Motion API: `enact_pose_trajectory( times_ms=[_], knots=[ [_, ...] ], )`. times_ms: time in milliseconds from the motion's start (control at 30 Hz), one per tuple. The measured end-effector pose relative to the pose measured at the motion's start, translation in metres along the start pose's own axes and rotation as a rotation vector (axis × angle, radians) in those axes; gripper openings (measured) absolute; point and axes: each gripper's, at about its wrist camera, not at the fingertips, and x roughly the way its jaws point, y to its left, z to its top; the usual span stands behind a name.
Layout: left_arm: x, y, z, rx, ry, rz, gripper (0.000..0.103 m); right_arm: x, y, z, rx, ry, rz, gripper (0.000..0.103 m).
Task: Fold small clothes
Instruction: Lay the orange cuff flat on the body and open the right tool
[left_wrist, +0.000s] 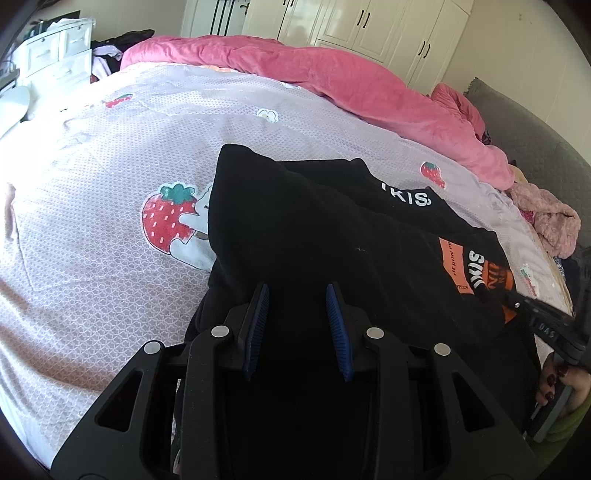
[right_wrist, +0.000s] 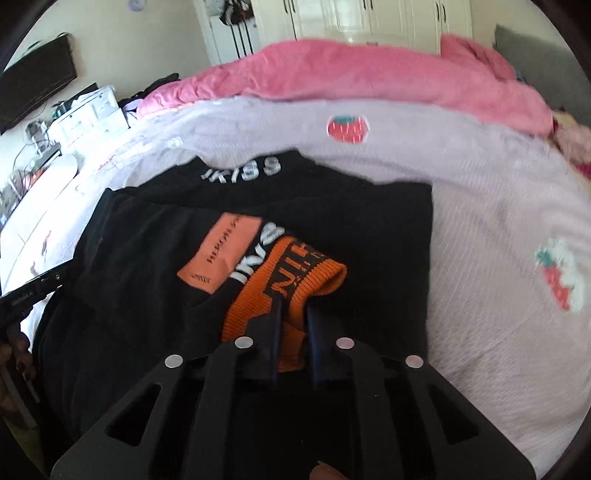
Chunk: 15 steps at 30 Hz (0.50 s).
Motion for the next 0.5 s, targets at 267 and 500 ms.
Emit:
enact_pose_trajectory(
  times_ms=[267, 500],
  knots=[
    [0.0, 0.001, -0.001, -0.003, 0.003, -0.011, 0.026, 0.005, -0.015, -0.007, -0.015, 0.04, -0.113, 0.008],
    [-0.012, 0.0, -0.003, 0.005, -0.021, -0.003, 0.026, -0.025, -0.012, 0.009, -0.002, -0.075, -0.111, 0.023]
  ],
)
